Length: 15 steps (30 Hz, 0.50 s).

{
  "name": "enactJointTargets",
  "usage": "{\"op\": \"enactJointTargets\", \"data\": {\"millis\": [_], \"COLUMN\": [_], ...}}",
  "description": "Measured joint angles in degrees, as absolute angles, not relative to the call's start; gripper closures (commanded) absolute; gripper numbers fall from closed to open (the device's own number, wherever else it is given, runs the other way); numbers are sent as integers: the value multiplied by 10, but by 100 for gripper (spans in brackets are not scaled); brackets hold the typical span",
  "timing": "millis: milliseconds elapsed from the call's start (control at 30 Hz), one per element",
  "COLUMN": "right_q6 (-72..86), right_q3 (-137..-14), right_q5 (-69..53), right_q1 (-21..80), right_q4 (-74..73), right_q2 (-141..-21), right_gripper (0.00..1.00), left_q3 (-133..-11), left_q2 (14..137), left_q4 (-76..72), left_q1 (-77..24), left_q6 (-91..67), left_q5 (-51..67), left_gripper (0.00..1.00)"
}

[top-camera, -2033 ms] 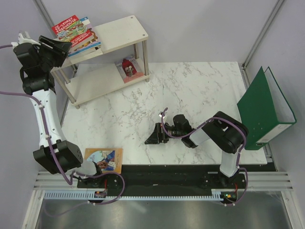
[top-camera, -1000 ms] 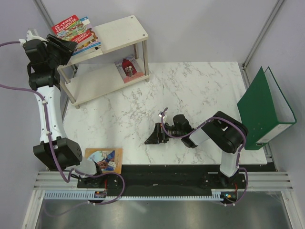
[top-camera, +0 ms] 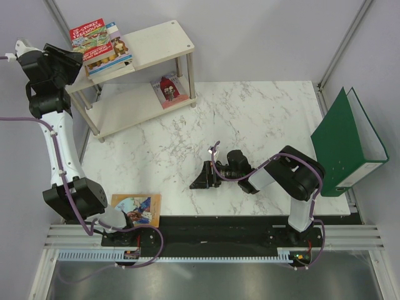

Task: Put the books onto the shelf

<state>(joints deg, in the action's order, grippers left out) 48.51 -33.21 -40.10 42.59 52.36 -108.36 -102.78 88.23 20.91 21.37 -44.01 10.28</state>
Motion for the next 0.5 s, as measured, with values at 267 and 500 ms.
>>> {"op": "enactJointTargets", "data": {"millis": [267, 500], "right_q6": [487, 488], "right_q3": [-332, -332], "right_q5": [-401, -401], "right_q1": [426, 426], "right_q4": [525, 526], "right_q2": [-1084, -1085], "right_gripper": [2, 2], "left_q3": [-1027, -1027], "left_q2": [877, 883], "left_q4": [209, 255], "left_q1": [220, 228], "left_q6": [-441, -441], "left_q5": [132, 136], "left_gripper": [36, 36]}}
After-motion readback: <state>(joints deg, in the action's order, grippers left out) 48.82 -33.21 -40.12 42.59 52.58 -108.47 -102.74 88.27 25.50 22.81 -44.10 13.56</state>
